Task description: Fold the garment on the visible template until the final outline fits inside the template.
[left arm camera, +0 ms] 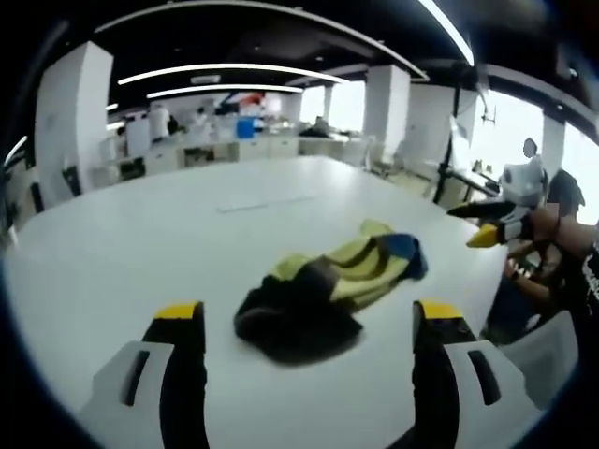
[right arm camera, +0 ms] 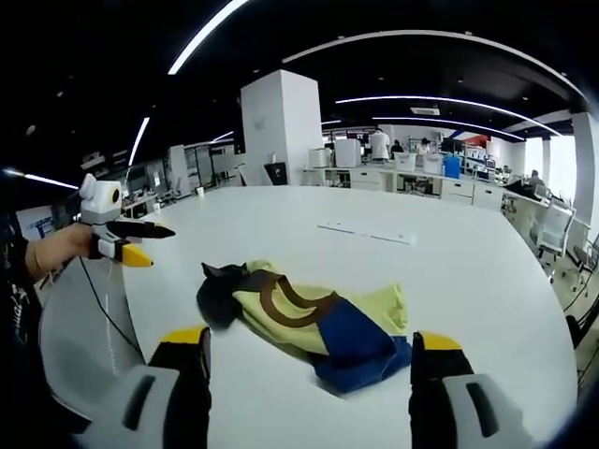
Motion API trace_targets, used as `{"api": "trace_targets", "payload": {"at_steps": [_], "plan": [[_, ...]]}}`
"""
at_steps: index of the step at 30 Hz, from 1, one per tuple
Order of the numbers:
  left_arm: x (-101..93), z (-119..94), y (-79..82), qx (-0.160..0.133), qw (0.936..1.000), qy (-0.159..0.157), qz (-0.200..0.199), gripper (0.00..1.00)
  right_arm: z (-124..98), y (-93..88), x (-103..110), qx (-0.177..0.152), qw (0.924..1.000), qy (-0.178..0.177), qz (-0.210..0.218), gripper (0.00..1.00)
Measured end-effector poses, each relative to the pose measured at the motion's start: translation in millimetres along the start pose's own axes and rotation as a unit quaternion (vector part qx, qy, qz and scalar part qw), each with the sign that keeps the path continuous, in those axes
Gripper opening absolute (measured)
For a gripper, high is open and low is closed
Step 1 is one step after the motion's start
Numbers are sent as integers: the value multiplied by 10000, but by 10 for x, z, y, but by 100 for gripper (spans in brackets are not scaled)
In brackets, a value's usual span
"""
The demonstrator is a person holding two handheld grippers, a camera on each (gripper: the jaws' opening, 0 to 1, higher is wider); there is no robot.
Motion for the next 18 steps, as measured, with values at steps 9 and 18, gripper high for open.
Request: {"api": "trace_targets", "payload": {"at_steps": [9, 18], "plan": [[238, 149, -39, 117, 9992, 80, 370, 74, 210, 25, -109, -17, 10000, 89, 36, 76], [315, 385, -96, 103, 9996, -65, 246, 69, 474, -54, -218, 149, 9987, 418, 252, 70]]}}
Point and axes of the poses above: the point that each gripper's makers call its tool centre point, and the gripper's own axes: z roughly forward along the fingers, x roughly to its left, y roughly out of its top, the point moved 2 cm from there along -z, roughly backward along the fingers, and after that the axes turned 15 degrees about -y, right-handed, at the moved point
